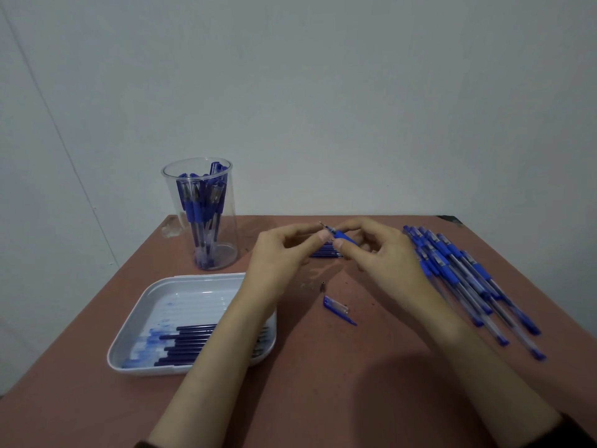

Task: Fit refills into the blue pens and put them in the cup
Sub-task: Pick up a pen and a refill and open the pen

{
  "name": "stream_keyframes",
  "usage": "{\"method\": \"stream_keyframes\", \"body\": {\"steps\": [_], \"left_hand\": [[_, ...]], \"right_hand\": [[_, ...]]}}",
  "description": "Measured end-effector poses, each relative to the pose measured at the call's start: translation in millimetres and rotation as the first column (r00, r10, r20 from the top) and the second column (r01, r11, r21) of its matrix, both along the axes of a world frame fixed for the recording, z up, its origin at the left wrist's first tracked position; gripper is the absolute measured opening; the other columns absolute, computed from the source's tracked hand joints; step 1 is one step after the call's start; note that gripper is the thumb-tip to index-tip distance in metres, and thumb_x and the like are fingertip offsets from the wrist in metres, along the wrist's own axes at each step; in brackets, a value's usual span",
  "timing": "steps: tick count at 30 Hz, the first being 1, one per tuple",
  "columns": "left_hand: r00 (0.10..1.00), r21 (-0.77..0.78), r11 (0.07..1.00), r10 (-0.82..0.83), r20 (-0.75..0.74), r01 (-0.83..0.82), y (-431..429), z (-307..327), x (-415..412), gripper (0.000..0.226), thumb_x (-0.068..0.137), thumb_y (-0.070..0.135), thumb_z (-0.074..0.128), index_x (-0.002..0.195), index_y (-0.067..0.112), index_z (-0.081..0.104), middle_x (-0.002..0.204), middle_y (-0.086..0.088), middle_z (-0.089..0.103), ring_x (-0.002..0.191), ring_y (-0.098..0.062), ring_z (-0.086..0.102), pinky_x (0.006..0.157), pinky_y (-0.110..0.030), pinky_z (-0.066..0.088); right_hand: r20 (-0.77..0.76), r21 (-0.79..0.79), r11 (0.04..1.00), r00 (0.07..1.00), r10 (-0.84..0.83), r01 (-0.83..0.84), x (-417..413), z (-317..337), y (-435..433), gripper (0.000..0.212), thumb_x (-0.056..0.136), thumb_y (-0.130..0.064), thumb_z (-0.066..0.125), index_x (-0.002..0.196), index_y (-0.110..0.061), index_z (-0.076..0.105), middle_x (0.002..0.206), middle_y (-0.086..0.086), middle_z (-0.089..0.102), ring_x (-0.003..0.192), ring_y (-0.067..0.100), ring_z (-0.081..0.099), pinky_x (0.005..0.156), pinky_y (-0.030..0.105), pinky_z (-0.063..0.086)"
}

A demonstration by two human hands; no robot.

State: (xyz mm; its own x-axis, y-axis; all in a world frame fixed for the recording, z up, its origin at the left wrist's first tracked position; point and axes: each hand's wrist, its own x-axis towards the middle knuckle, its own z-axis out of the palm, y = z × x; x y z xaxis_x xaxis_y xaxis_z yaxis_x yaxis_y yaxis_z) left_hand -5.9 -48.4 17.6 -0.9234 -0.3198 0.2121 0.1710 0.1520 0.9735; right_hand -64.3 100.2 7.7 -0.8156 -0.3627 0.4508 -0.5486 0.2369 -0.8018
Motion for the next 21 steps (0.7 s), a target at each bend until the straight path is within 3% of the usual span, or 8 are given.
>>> {"method": "stream_keyframes", "body": {"steps": [3,7,11,13,18,21], "left_hand": [[0.999,0.128,0.991,-0.035,0.019,0.032,0.2,2.6,2.0,0.009,0.083,0.020,0.069,0.090,0.020,0.074,0.089,0.004,0.074,0.087,-0.008,0.067,0.070,-0.020,0.049],[1.000,0.370,0.929,-0.009,-0.008,0.011,-5.1,7.9,2.0,0.015,0.086,0.016,0.065,0.099,0.009,0.070,0.094,-0.006,0.070,0.084,-0.015,0.064,0.070,-0.021,0.054],[0.996,0.553,0.833,0.017,-0.083,0.032,-9.2,13.9,3.3,0.005,0.093,0.019,0.056,0.093,0.014,0.054,0.100,-0.017,0.070,0.085,-0.022,0.071,0.070,-0.023,0.058],[0.995,0.565,0.822,-0.011,-0.103,0.068,-8.7,13.7,3.7,0.006,0.093,0.018,0.056,0.092,0.014,0.050,0.096,-0.016,0.071,0.081,-0.021,0.071,0.071,-0.025,0.058],[0.994,0.470,0.878,-0.056,-0.091,0.092,-5.2,9.1,3.5,0.021,0.085,-0.004,0.060,0.103,0.006,0.063,0.087,-0.009,0.069,0.075,-0.010,0.068,0.075,-0.019,0.056],[0.995,0.429,0.899,-0.048,-0.091,0.083,-2.5,10.7,5.8,0.015,0.087,0.000,0.059,0.097,0.009,0.066,0.086,-0.008,0.071,0.077,-0.015,0.069,0.074,-0.022,0.057]], "right_hand": [[0.015,-0.004,0.998,0.998,0.057,-0.057,1.7,-0.1,-2.0,0.011,0.086,-0.023,0.070,0.091,-0.033,0.070,0.066,-0.006,0.061,0.061,0.012,0.050,0.057,0.021,0.043],[0.034,-0.019,0.998,0.998,0.057,-0.056,0.6,1.6,-0.8,0.011,0.085,-0.022,0.070,0.089,-0.032,0.070,0.073,0.005,0.065,0.065,0.026,0.053,0.058,0.024,0.044],[0.051,-0.010,0.998,0.997,0.058,-0.058,1.4,0.4,-0.7,0.014,0.084,-0.019,0.071,0.084,-0.033,0.070,0.067,-0.001,0.062,0.060,0.012,0.051,0.054,0.018,0.043],[0.057,0.000,0.999,0.997,0.054,-0.054,1.5,-0.4,-1.5,0.015,0.084,-0.019,0.071,0.083,-0.034,0.069,0.066,-0.004,0.060,0.059,0.012,0.052,0.054,0.019,0.044],[0.071,-0.001,0.996,0.994,0.087,-0.087,1.6,-1.5,-2.8,0.014,0.085,-0.019,0.071,0.086,-0.033,0.070,0.073,0.009,0.064,0.063,0.022,0.058,0.055,0.021,0.046],[0.090,-0.008,0.994,0.990,0.105,-0.105,0.6,-1.3,-1.7,0.012,0.085,-0.019,0.070,0.089,-0.030,0.071,0.075,0.012,0.063,0.063,0.019,0.056,0.056,0.023,0.046]]}}
